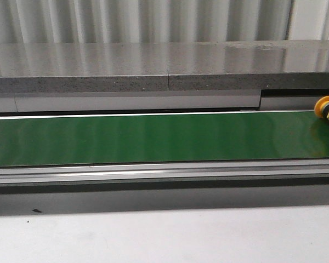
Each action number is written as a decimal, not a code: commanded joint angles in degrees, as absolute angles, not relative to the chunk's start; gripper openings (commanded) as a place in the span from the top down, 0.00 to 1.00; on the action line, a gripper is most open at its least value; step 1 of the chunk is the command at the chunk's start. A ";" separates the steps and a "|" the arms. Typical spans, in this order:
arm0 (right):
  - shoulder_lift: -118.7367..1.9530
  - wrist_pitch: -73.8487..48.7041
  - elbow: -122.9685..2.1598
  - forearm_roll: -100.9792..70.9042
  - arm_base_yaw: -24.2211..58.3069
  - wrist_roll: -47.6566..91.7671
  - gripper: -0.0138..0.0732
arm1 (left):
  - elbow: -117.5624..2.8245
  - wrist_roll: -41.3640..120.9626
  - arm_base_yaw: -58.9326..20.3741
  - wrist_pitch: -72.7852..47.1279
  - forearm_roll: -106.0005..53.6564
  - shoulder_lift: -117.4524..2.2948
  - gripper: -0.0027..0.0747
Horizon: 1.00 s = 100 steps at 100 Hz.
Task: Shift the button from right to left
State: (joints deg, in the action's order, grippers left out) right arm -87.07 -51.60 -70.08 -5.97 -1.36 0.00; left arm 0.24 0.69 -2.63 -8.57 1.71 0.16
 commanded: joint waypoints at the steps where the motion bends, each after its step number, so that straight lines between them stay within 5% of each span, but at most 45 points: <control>1: -81.65 -46.91 -68.33 -6.23 0.00 1.15 0.21 | 2.44 0.33 -2.53 -4.20 1.62 2.02 0.99; 27: -71.30 -36.98 -55.26 -5.57 4.14 2.05 0.79 | 2.44 0.33 -2.53 -4.20 1.62 2.02 0.99; 36: -68.22 -33.96 -50.97 -5.34 4.66 2.04 0.93 | 2.44 0.33 -2.53 -4.20 1.62 2.02 0.99; 100: -36.62 -20.63 -26.80 -5.30 4.95 2.15 0.92 | 2.44 0.33 -2.53 -4.20 1.62 2.02 0.99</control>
